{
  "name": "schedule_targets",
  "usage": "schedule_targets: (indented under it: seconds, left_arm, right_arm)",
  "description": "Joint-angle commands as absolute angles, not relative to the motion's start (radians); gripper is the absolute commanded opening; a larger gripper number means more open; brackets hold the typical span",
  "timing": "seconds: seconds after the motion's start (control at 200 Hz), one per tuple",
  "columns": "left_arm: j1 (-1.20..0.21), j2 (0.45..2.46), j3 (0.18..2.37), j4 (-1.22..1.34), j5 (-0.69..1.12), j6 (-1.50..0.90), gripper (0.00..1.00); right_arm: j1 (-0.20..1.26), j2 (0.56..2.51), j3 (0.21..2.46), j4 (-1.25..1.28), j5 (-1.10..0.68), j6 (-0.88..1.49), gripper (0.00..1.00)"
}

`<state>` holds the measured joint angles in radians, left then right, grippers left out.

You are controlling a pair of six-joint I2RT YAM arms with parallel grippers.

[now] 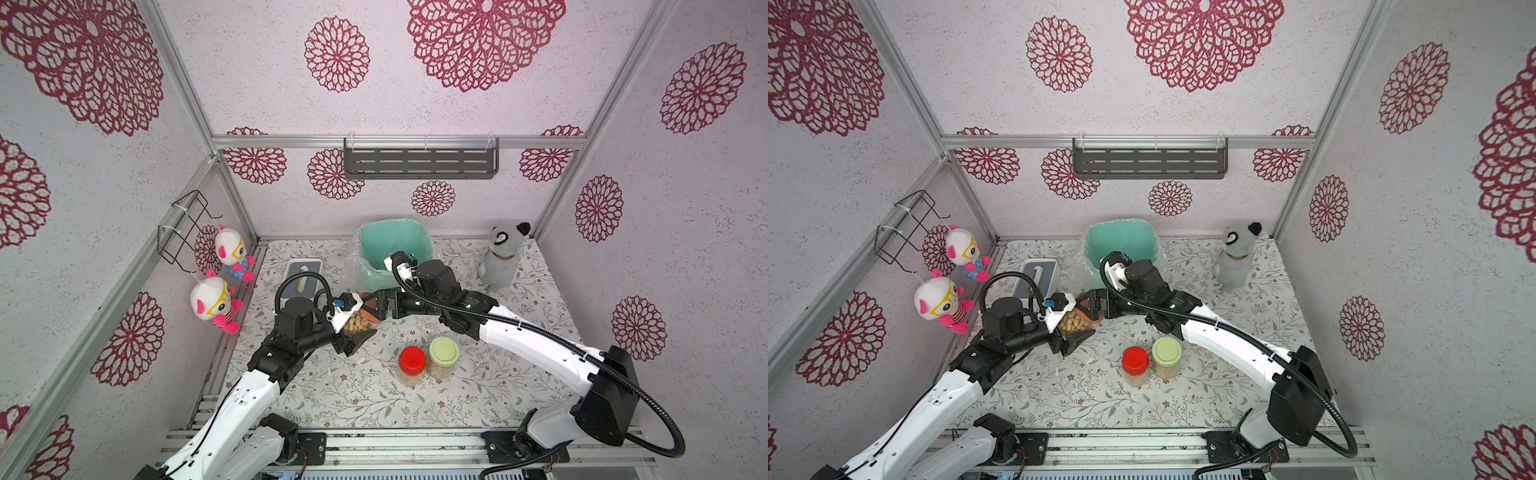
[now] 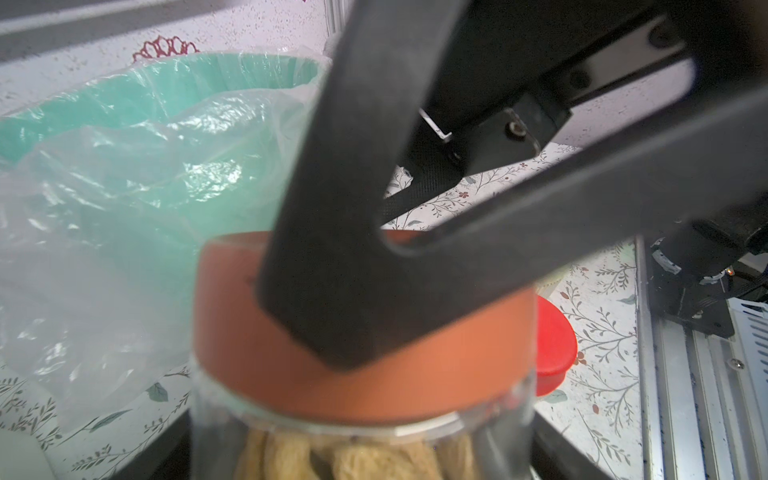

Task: Empty moldy peanuts from jars
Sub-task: Unscrew the lid from the jar.

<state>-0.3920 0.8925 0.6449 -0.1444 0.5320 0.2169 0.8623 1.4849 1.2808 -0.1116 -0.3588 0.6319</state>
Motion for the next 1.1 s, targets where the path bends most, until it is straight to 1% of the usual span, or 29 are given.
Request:
schedule_targets:
  seconds: [0.0,0.17,0.315,0.505,0.64,0.73,0.916,1.016,1.096]
  left_arm:
    - [-0.394,0.881,0.67,-0.035,0.551,0.22,0.0]
    - [-0.394,0.881,0.671,-0.035,0.551,0.222,0.0]
    - [-0.394,0.882,0.672,-0.038,0.549,0.224,0.0]
    - [-0.394,0.881,0.669,-0.041,0.546,0.231,0.0]
    - [-0.395,0.876,0.666,-0.042,0.551,0.234,0.0]
    - [-0.394,0.874,0.666,-0.048,0.563,0.236,0.0]
    - [-0.393,0.875,0.682,-0.078,0.6,0.239,0.0]
    - [-0.393,0.874,0.688,-0.092,0.616,0.241,0.0]
    - [-0.393,0.876,0.695,-0.102,0.631,0.243,0.0]
  right_arm:
    - [0.866,1.491,1.292,-0.155,-0.35,0.646,0.99]
    - [0.865,1.509,1.316,-0.176,-0.371,0.647,0.98]
    - [0.865,1.515,1.32,-0.168,-0.39,0.646,0.92]
    - [0.854,1.515,1.312,-0.154,-0.418,0.619,0.78]
    - [0.834,1.501,1.29,-0.15,-0.454,0.562,0.65]
    - [0.815,1.487,1.26,-0.13,-0.48,0.511,0.54]
    - [0.802,1.449,1.212,-0.101,-0.534,0.294,0.35]
    - [0.791,1.426,1.199,-0.106,-0.554,0.169,0.27]
    - [0.773,1.405,1.178,-0.087,-0.585,0.084,0.24]
